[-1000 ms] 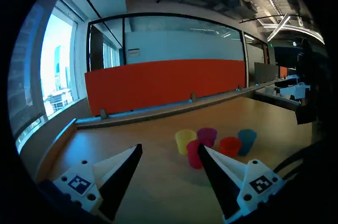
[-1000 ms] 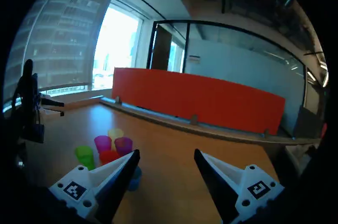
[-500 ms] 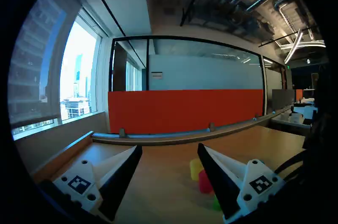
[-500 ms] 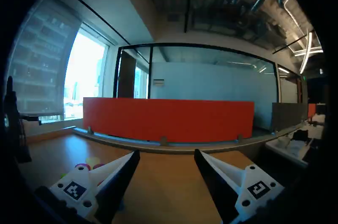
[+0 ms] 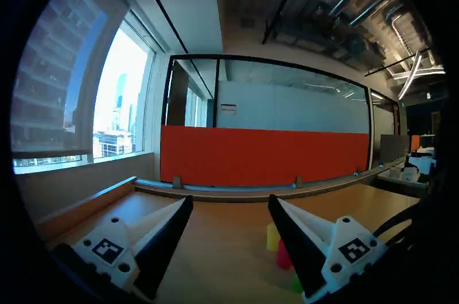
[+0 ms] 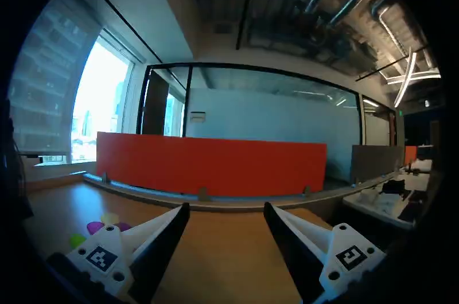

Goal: Pour water

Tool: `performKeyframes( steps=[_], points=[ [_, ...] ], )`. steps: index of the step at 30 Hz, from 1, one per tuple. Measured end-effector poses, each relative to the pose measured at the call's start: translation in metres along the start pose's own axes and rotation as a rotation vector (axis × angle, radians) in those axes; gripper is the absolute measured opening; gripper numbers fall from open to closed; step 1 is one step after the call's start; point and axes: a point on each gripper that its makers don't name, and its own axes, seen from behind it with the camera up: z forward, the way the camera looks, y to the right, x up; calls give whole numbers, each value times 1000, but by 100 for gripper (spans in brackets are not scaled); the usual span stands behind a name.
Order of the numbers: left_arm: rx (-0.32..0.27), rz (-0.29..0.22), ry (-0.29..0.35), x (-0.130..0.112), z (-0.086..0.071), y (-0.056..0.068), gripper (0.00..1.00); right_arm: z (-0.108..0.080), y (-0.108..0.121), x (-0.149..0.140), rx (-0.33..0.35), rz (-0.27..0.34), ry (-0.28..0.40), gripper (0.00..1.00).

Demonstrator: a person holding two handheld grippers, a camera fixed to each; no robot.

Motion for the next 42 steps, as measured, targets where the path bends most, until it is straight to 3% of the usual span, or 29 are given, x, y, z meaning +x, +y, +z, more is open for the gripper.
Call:
performKeyframes(
  steps=[9, 21, 42],
  points=[
    [46, 35, 14, -23, -1, -7, 97, 1, 6, -14, -30, 19, -12, 100],
    [67, 69, -11, -79, 2, -8, 98, 4, 12, -46, -67, 9, -63, 100],
    [84, 84, -27, -120, 6, -7, 98, 7, 7, -64, -73, 3, -95, 100]
  ],
)
